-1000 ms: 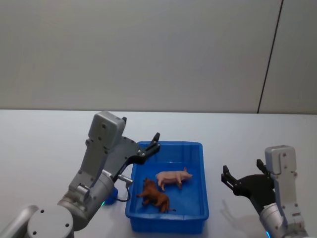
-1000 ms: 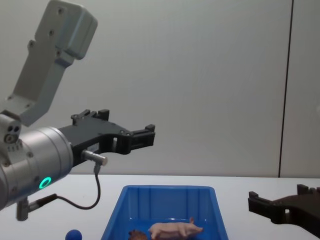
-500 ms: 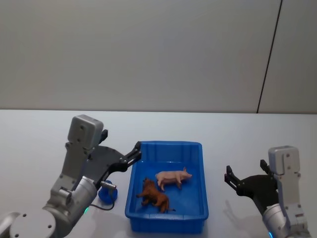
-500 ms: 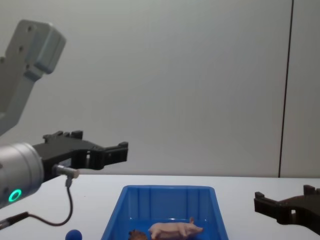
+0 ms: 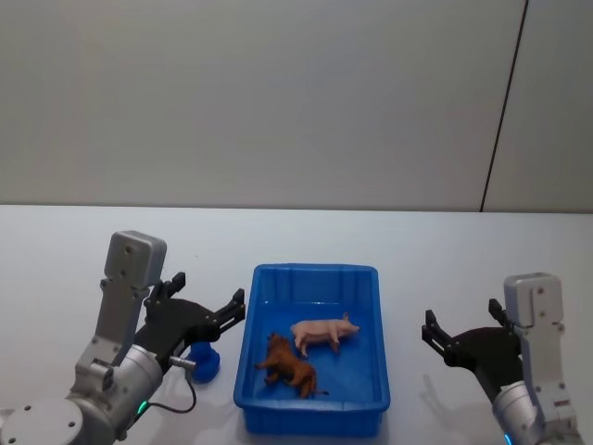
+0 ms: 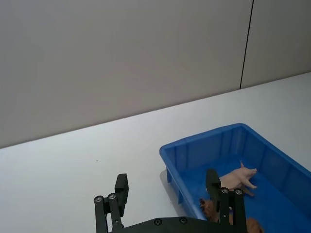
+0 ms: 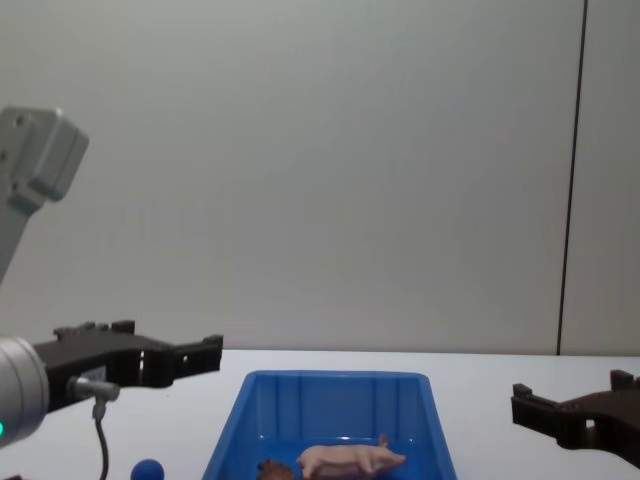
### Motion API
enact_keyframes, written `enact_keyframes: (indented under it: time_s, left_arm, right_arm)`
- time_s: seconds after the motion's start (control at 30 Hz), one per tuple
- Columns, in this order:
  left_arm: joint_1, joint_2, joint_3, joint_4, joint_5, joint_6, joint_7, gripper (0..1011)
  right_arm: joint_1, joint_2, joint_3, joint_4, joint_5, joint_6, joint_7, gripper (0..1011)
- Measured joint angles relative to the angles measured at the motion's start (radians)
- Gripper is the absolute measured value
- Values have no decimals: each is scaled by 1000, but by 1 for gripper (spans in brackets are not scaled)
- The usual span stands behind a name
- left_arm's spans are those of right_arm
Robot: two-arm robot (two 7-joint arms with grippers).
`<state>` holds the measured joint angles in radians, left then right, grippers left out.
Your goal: Pick up the two dolls from the table and place them into the box.
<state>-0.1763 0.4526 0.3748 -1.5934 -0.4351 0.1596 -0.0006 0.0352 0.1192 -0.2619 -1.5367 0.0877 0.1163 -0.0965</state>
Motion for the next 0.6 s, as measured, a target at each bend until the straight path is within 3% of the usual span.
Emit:
enact_keyframes:
  time_s: [0.6]
  left_arm:
    - [-25,-10,-20,109,-44,41,-42,1003]
  right_arm:
    - [-1,1,0,-1,0,0,-2,1001]
